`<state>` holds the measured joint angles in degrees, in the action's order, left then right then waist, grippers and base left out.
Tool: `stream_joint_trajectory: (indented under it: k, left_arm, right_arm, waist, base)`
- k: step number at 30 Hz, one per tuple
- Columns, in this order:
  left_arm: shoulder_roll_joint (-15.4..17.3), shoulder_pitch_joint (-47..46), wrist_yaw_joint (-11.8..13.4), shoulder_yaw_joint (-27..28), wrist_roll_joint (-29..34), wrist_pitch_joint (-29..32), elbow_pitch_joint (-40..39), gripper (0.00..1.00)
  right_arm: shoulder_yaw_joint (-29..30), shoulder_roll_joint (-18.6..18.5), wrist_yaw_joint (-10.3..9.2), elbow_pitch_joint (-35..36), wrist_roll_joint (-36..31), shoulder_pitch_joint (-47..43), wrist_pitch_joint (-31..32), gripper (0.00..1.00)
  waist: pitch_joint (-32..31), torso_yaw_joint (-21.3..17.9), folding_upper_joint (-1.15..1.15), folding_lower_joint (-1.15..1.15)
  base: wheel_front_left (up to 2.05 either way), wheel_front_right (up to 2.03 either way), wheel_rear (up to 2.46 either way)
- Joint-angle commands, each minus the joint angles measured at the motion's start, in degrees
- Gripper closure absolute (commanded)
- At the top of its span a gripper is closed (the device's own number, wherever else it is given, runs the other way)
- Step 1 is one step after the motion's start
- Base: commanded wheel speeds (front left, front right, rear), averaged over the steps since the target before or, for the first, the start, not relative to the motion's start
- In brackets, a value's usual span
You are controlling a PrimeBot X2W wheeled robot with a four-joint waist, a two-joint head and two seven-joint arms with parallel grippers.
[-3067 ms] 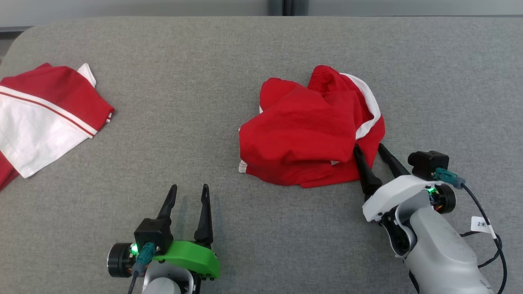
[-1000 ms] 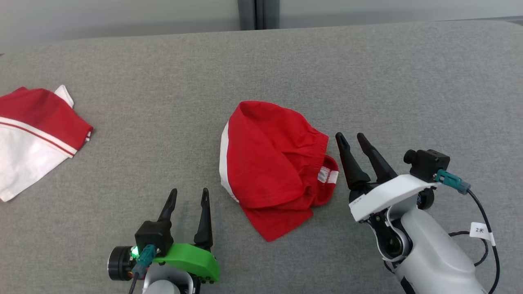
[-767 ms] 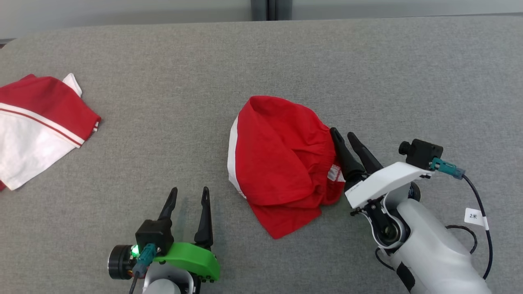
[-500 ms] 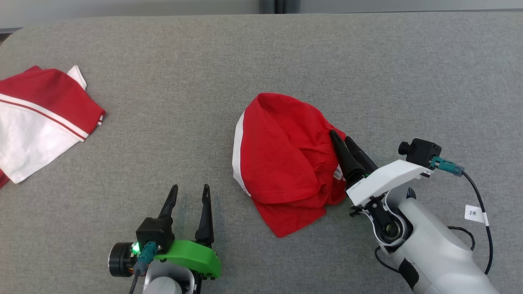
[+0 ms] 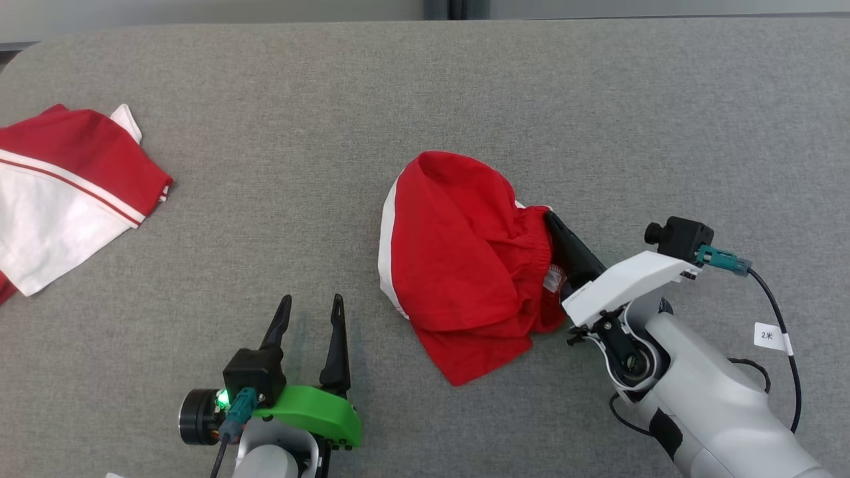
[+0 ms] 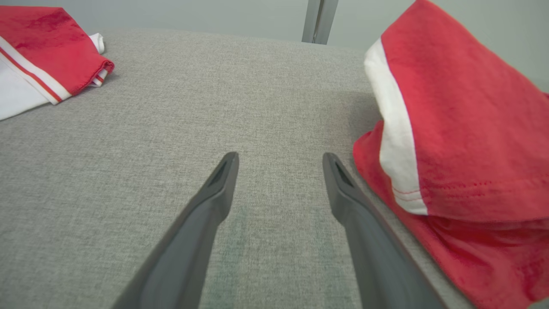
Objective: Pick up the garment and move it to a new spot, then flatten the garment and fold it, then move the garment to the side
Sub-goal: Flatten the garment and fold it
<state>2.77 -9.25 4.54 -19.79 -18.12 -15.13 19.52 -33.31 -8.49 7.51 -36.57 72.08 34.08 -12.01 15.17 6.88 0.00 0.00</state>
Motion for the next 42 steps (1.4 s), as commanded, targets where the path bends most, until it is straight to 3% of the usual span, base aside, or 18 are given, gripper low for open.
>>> stream_joint_trajectory:
  k: [1, 8, 13, 20, 25, 31, 36, 41, 42]
  left_arm:
    - [0.2, -0.8, 0.1, 0.1, -0.4, 0.0, 0.2, 0.00]
    - [0.2, 0.0, 0.3, 0.2, -0.7, 0.0, 0.3, 0.00]
    - [0.2, 0.3, 0.1, -0.1, -1.2, 0.0, 0.4, 0.00]
    - [0.2, 0.7, 0.2, -1.1, -1.9, 0.0, 0.3, 0.00]
    - [0.2, 1.5, 0.6, -0.3, -1.9, 0.0, 0.4, 0.00]
    - [0.2, 2.2, 0.6, 1.2, -1.6, 0.0, 0.1, 0.00]
    - [0.2, 1.5, 0.2, 1.5, -0.6, 0.0, -0.2, 0.00]
    - [0.2, 0.6, -0.3, 2.3, 0.3, 0.0, -0.1, 0.00]
    - [0.2, 0.5, -0.5, 2.3, 0.5, 0.0, -0.1, 0.00]
  right_arm:
    - [-0.4, -0.4, -0.04, -0.8, 0.5, 0.0, -0.4, 1.00]
    - [-1.9, -1.7, -0.03, 0.0, -2.5, 4.1, -2.6, 1.00]
    - [-2.8, -2.3, -0.03, 2.3, -7.5, 11.9, -3.1, 1.00]
    - [-2.0, 0.9, -0.03, 9.6, -16.3, 26.5, -3.2, 1.00]
    - [-5.3, 2.3, -0.03, 15.7, -17.5, 31.3, -3.2, 1.00]
    - [-6.6, -1.9, -0.05, 18.0, -18.8, 23.4, -3.2, 1.00]
    - [-1.4, -8.4, -0.05, 16.0, -21.8, 9.9, -3.2, 1.00]
    - [7.8, -12.0, -0.05, 12.9, -24.9, -2.5, -3.2, 1.00]
    - [9.7, -12.3, -0.05, 12.3, -26.5, -4.7, -3.3, 0.84]
  waist:
    - [0.0, 0.2, 0.00, 0.00]
    - [-0.7, 0.8, 0.00, 0.00]
    - [-1.5, 1.6, 0.00, 0.00]
    - [-2.7, 3.0, 0.00, 0.00]
    - [-3.9, 2.4, 0.00, 0.00]
    - [-4.6, -0.8, 0.00, 0.00]
    - [-4.1, -3.2, 0.00, 0.00]
    - [-3.5, -5.6, 0.00, 0.00]
    - [-3.5, -6.1, 0.00, 0.00]
  base:
    - [0.00, 0.00, 0.00]
    - [0.00, 0.00, 0.00]
    - [0.00, 0.00, 0.00]
    - [0.00, 0.00, 0.00]
    - [0.00, 0.00, 0.00]
    - [0.00, 0.00, 0.00]
    - [0.00, 0.00, 0.00]
    - [0.00, 0.00, 0.00]
    - [0.00, 0.00, 0.00]
